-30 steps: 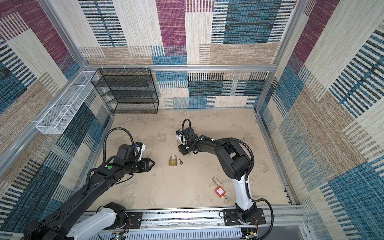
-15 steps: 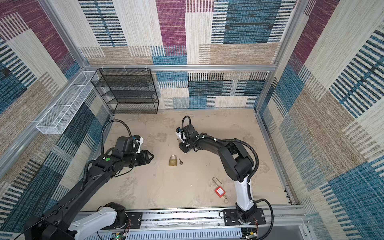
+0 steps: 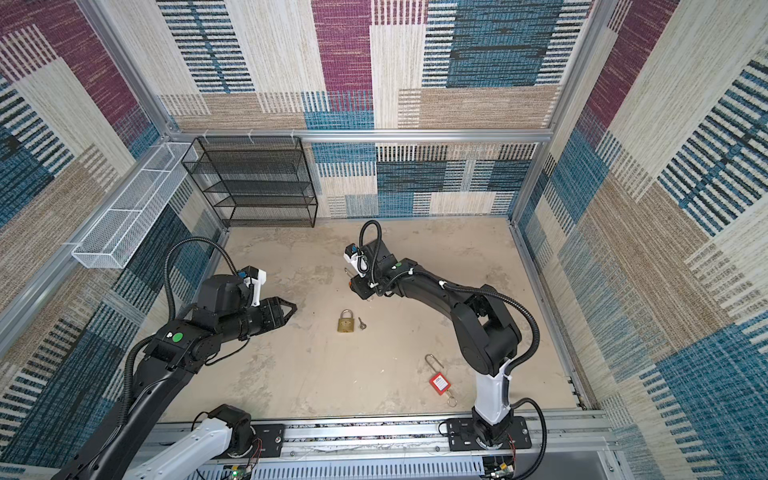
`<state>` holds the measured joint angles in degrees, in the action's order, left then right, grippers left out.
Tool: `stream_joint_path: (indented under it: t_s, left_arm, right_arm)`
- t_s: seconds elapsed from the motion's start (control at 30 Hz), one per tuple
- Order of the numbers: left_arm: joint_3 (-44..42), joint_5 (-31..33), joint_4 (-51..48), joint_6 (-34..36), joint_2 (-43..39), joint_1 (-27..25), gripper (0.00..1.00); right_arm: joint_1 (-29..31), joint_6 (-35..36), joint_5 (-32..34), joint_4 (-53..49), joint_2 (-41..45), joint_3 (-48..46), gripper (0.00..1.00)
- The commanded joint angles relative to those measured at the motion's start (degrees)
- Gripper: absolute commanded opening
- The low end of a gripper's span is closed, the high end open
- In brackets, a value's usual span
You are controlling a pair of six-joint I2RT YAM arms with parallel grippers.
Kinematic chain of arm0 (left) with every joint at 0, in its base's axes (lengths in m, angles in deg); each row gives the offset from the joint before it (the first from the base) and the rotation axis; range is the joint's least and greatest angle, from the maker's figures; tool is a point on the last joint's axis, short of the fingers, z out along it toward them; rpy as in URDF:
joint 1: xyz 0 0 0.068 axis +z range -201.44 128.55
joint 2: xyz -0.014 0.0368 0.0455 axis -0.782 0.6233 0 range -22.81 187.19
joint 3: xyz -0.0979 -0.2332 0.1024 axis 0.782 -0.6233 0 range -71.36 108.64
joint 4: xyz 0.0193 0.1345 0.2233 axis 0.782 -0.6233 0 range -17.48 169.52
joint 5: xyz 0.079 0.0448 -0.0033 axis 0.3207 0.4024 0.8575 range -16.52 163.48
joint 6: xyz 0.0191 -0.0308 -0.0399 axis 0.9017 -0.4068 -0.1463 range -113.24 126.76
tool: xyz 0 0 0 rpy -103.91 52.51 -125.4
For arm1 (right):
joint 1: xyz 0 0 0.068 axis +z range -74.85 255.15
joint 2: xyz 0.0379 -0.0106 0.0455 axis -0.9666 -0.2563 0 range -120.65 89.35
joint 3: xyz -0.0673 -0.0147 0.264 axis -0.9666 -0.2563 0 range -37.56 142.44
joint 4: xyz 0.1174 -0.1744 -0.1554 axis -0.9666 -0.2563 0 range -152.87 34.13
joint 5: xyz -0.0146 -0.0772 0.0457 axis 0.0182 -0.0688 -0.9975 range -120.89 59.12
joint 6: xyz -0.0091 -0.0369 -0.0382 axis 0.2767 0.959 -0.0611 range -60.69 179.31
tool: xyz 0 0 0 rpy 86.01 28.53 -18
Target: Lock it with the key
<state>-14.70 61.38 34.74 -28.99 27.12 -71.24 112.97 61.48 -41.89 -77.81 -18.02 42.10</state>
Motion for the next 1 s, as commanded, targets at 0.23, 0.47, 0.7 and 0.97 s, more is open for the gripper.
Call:
stream_joint_path:
  t_s: [0.23,0.47,0.7,0.97]
  left_arm:
    - [3.6,2.1,-0.9,-0.8,1.3,0.1,0.52]
    - [6.2,2.3,9.3,-4.0,5.1,0.5,0.54]
    - [9.1,-5.5,13.6,-4.4,15.4,1.2,0.55]
    - [2.8,-11.7,25.6,-11.1,18.1,1.2,0.52]
  right_arm:
    - [3.4,-3.6,-1.5,2.8,-2.0,2.3,0.28]
    - [5.1,-2.2,-4.1,-4.1,-7.0,14.0,0.28]
    - [5.1,-0.9,-3.5,-3.9,-4.6,14.1,0.28]
    - [5.2,-2.7,-5.8,-2.2,3.7,6.6,0.28]
